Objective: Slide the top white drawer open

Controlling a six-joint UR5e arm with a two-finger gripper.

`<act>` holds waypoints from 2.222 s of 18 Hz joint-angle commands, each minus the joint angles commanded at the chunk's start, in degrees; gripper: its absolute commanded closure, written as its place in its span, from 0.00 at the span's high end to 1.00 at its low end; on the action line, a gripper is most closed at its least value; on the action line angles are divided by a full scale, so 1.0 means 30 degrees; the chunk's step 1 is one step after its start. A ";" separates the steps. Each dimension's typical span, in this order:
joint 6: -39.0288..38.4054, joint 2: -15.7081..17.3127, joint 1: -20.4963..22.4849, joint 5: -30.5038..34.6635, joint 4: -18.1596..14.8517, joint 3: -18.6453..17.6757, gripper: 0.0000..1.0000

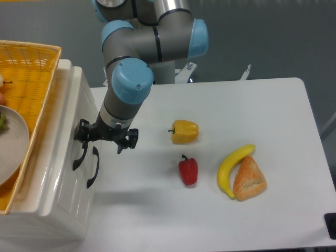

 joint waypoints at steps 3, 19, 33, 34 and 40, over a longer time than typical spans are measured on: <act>-0.0029 0.0000 0.0000 0.0000 -0.0029 0.0029 1.00; -0.0029 -0.0146 -0.0234 0.0029 0.0000 0.0000 1.00; 0.0498 -0.0322 -0.0176 0.0410 0.0000 0.0175 1.00; 0.0498 -0.0322 -0.0176 0.0410 0.0000 0.0176 1.00; 0.0528 -0.0410 -0.0146 0.0410 0.0146 0.0234 1.00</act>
